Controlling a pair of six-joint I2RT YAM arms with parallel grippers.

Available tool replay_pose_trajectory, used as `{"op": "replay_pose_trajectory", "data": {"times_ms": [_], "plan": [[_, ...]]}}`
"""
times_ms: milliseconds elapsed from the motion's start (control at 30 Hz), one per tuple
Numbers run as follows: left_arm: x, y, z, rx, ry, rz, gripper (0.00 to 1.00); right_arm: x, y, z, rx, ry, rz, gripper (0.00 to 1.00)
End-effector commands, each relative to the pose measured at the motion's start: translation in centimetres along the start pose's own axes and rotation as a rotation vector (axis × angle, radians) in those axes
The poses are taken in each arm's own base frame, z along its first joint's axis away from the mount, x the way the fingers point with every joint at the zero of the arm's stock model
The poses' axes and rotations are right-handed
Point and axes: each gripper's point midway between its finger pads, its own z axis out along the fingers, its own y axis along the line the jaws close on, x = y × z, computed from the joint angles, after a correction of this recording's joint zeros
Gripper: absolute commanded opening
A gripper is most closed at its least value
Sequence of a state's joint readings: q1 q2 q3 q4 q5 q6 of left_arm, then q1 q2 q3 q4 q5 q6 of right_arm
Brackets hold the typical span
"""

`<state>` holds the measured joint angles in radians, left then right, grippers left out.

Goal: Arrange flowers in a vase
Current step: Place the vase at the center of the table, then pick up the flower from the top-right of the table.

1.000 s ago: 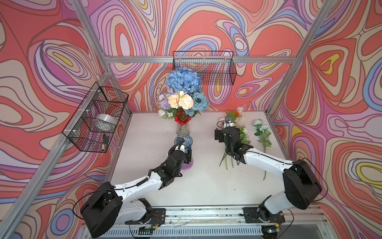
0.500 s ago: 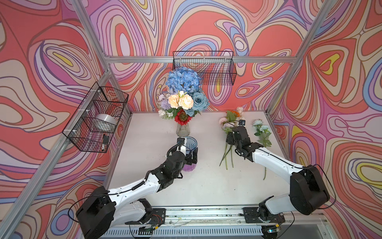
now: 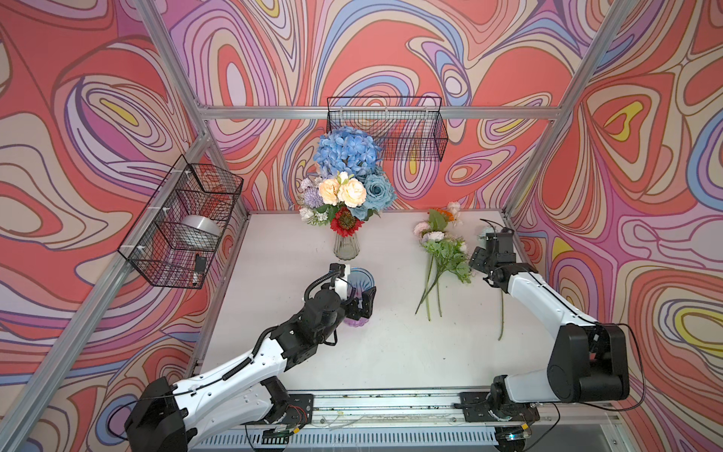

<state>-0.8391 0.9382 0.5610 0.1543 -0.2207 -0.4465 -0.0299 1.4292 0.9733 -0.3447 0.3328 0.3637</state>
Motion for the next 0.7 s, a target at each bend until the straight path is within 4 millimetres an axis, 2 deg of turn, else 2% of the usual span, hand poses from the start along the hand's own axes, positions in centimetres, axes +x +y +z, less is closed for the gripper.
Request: {"op": "replay_pose_trajectory", "data": {"times_ms": [0, 100, 300, 467, 600, 667], "plan": [[-3.6, -2.0, -1.9, 0.071, -0.074, -0.022, 1.0, 1.1, -4.2, 1.5, 0.141, 0.072, 0.004, 0.8], [-4.0, -1.9, -2.6, 0.072, -0.084, -0.013, 1.0, 2.4, -6.3, 3.5, 0.194, 0.132, 0.034, 0.8], [-4.5, -2.0, -2.9, 0.09, -0.124, 0.0, 1.0, 5.5, -7.1, 6.8, 0.211, 0.278, 0.033, 0.77], [-4.6, -2.1, -3.0, 0.103, -0.139, -0.016, 1.0, 7.4, -7.8, 8.3, 0.201, 0.338, 0.061, 0.7], [-5.3, -2.3, -3.8, 0.116, -0.159, -0.015, 1.0, 8.1, -7.6, 8.9, 0.17, 0.361, 0.074, 0.55], [-5.5, -2.2, -4.2, 0.114, -0.16, -0.019, 1.0, 9.4, -7.6, 9.7, 0.173, 0.397, 0.065, 0.47]]}}
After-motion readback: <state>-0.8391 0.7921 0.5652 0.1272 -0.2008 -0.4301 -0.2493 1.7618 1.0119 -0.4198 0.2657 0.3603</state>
